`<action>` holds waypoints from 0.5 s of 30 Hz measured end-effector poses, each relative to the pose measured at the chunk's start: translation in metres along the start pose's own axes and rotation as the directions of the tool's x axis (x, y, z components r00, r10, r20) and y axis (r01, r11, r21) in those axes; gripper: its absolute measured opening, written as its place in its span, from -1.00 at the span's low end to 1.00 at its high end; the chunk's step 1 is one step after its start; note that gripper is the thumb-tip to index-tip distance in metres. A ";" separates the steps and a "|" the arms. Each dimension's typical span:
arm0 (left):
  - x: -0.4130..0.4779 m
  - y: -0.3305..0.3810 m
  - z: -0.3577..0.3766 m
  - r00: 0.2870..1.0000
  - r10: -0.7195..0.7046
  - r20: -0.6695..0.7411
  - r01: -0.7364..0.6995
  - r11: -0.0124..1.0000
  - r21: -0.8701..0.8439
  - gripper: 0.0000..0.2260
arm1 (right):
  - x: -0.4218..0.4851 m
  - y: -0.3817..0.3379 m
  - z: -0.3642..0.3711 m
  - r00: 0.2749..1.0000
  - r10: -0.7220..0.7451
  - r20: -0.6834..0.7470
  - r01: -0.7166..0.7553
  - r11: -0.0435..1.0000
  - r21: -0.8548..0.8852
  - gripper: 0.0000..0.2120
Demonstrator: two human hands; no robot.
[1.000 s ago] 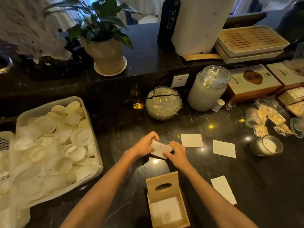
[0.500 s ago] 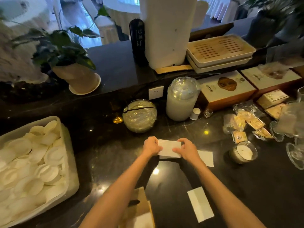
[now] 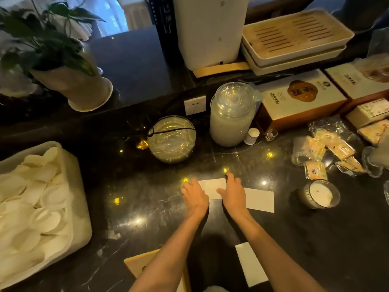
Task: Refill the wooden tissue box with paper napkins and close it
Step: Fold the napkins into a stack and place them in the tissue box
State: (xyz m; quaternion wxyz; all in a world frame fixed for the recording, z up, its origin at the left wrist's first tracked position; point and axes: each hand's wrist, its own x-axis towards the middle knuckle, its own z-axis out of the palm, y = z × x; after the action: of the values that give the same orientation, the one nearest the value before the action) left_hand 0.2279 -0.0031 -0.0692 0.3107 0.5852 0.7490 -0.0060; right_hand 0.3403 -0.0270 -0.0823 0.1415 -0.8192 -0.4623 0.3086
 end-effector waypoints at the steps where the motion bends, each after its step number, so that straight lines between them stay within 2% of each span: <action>1: 0.001 0.001 0.002 1.000 -0.027 0.007 0.027 0.999 -0.039 -0.63 | 0.000 0.000 0.001 1.000 0.024 -0.002 -0.024 1.000 -0.017 -0.42; 4: 0.004 0.004 0.000 0.992 -0.121 0.039 0.127 0.964 -0.235 -0.70 | -0.001 -0.002 0.002 0.998 0.054 -0.017 -0.055 0.998 -0.041 -0.40; 6: 0.007 0.002 -0.003 0.978 -0.205 0.049 0.206 0.887 -0.414 -0.72 | -0.002 -0.004 0.002 0.998 0.059 -0.029 -0.061 0.997 -0.043 -0.39; 8: 0.008 0.000 -0.006 0.960 -0.266 0.088 0.273 0.818 -0.507 -0.74 | -0.003 -0.007 0.002 0.998 0.052 -0.036 -0.054 0.998 -0.036 -0.36; 11: 0.007 -0.001 -0.003 0.957 -0.269 0.104 0.286 0.845 -0.451 -0.85 | -0.005 -0.007 0.001 0.998 0.043 -0.040 -0.042 0.999 0.010 -0.29; 15: -0.008 0.007 0.002 0.988 -0.144 0.046 0.151 0.912 -0.382 -0.89 | -0.011 0.003 -0.006 1.000 0.016 0.000 -0.016 0.989 0.148 -0.28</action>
State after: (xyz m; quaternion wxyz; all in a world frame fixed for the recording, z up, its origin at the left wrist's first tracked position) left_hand 0.2358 -0.0089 -0.0641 0.4242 0.4546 0.7750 0.1127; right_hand 0.3417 -0.0377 -0.0750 0.1997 -0.8103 -0.4313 0.3428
